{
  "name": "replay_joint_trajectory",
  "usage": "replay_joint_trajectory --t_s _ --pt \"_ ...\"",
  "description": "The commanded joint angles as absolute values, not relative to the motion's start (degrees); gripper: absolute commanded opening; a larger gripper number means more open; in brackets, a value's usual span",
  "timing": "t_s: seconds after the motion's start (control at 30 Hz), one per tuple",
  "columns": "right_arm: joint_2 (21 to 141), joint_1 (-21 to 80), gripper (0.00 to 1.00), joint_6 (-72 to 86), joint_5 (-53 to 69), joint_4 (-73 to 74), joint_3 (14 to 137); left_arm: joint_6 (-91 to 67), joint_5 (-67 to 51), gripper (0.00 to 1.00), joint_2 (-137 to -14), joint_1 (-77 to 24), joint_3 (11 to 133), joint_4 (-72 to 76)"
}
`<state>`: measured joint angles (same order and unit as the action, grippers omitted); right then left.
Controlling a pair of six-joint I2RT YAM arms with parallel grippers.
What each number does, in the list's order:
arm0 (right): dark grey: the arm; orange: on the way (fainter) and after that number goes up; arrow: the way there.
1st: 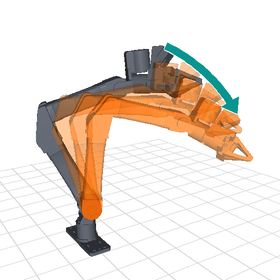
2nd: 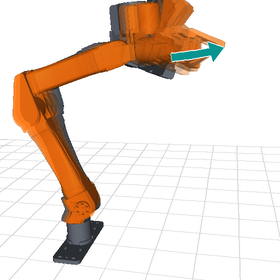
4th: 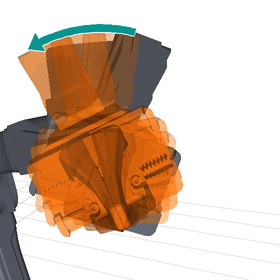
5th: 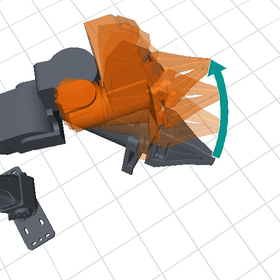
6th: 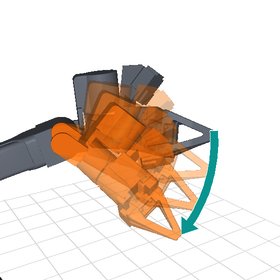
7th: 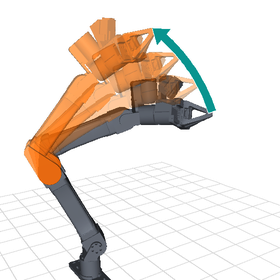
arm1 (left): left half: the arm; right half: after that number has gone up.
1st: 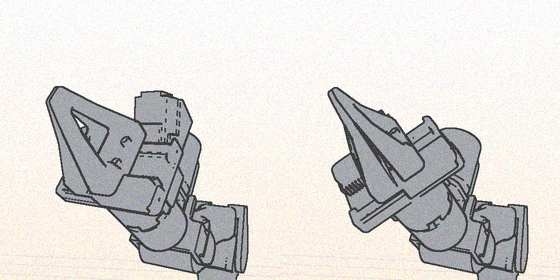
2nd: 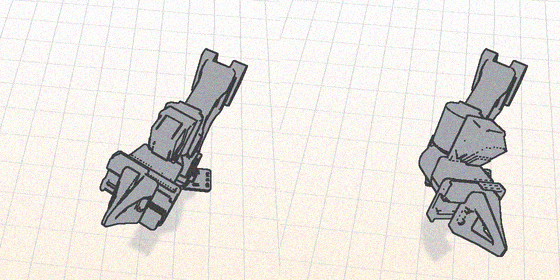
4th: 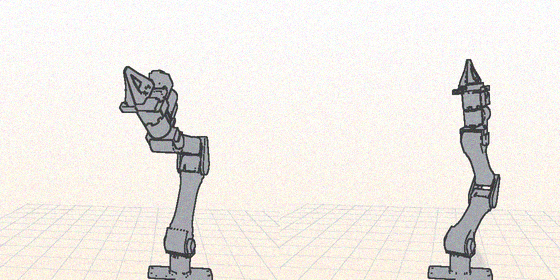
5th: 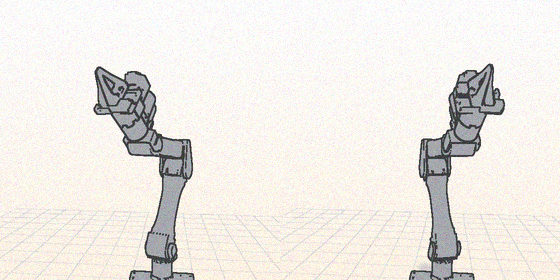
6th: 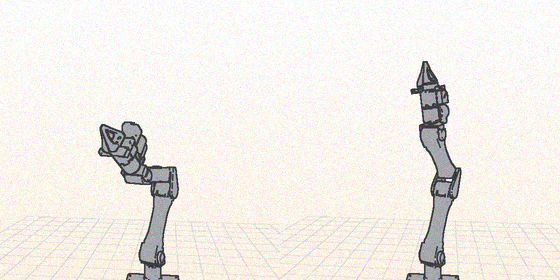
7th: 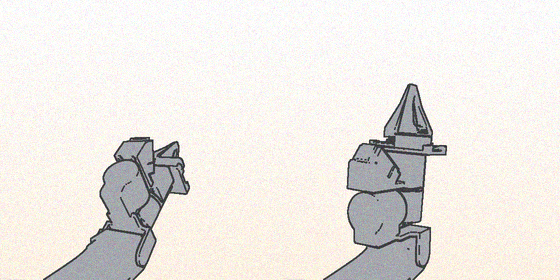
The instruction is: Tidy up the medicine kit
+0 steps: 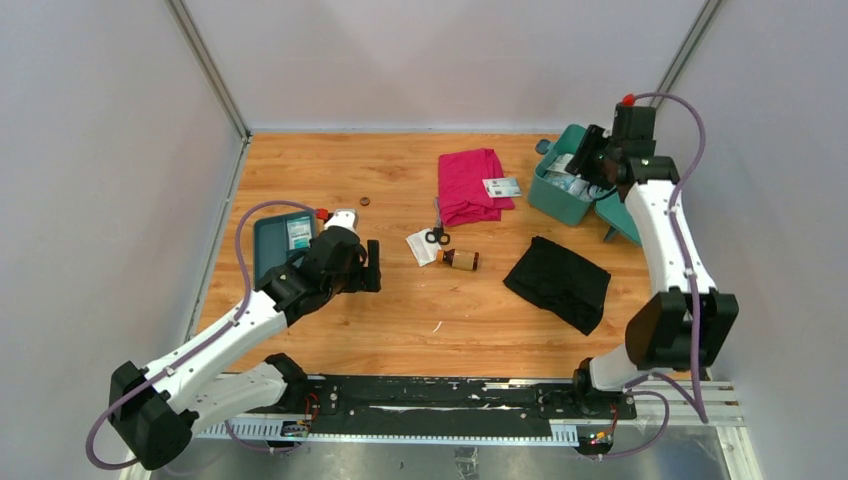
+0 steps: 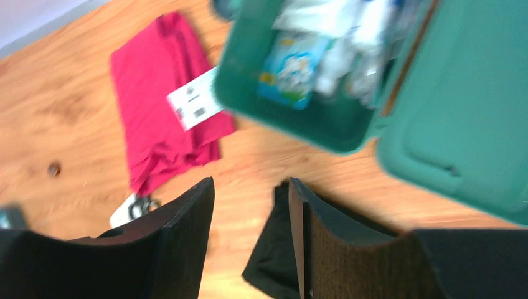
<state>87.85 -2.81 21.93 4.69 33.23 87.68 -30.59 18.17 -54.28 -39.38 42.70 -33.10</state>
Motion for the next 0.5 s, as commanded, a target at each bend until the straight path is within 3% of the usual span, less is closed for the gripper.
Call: replay_joint_trajectory --t_s 0.0,0.23,0.47 --pt "79.7 6.0 0.51 22.0 10.1 32.3 78.3 -28.8 18.0 0.94 -54.9 -35.7 43.5 -32.6" --pt "66.7 17.1 0.46 25.5 13.7 30.0 64.1 -28.4 20.5 0.79 -63.4 -24.9 45.2 -31.4" --pt "58.6 22.0 0.45 25.4 15.7 32.9 57.0 -26.7 22.7 0.73 -75.4 -18.1 49.1 -27.7"
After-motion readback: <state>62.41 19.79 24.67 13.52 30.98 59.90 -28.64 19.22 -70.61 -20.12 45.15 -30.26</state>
